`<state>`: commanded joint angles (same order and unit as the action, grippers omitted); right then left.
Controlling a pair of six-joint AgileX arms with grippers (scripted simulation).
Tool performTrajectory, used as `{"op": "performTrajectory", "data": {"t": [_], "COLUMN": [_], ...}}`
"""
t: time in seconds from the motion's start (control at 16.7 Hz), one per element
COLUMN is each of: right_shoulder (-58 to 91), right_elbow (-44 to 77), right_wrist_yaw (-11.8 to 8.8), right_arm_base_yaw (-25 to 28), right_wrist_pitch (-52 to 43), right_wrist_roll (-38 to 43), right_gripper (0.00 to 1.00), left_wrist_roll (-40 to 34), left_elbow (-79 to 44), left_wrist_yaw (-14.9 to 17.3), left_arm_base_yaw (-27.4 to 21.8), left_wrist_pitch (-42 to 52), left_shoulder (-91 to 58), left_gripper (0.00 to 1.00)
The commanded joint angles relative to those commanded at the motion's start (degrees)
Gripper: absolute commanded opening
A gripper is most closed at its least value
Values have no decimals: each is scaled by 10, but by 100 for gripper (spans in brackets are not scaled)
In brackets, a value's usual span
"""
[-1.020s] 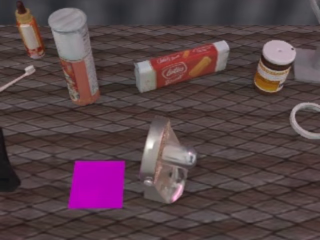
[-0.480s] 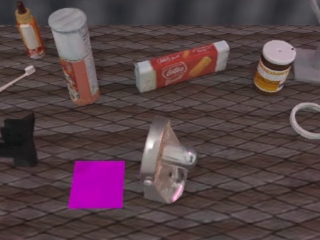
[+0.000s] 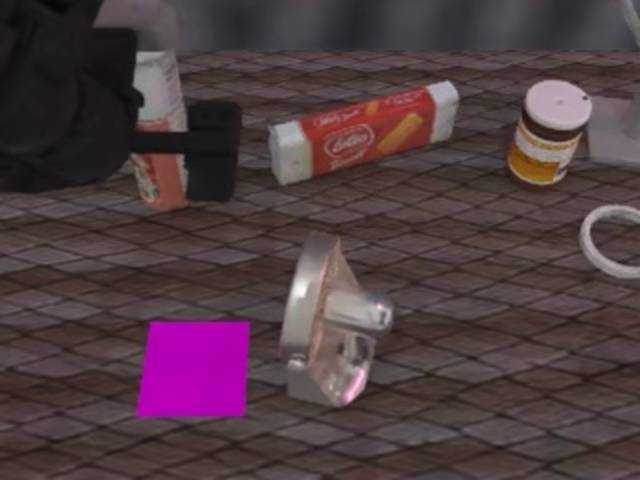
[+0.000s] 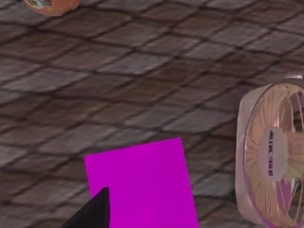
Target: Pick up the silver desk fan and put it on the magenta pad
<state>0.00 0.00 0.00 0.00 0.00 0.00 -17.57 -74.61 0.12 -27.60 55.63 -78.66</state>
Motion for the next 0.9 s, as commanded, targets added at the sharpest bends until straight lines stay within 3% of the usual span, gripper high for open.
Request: {"op": "performTrajectory", "data": {"t": [0.42, 0.9], "right_shoulder": [0, 0], "right_elbow": [0, 0], "right_wrist_yaw": [0, 0], "right_arm_base_yaw": [0, 0], "right_wrist_pitch": [0, 0], "right_wrist_roll": [0, 0], "right_gripper": [100, 100], "left_wrist_roll": [-69, -85], "left_elbow": [-299, -366], "left_wrist_yaw": [1, 1], "left_arm_base_yaw": [-105, -132], "left_wrist_pitch": [212, 270], "left_shoulder": [-321, -400], "left_gripper": [100, 100]}}
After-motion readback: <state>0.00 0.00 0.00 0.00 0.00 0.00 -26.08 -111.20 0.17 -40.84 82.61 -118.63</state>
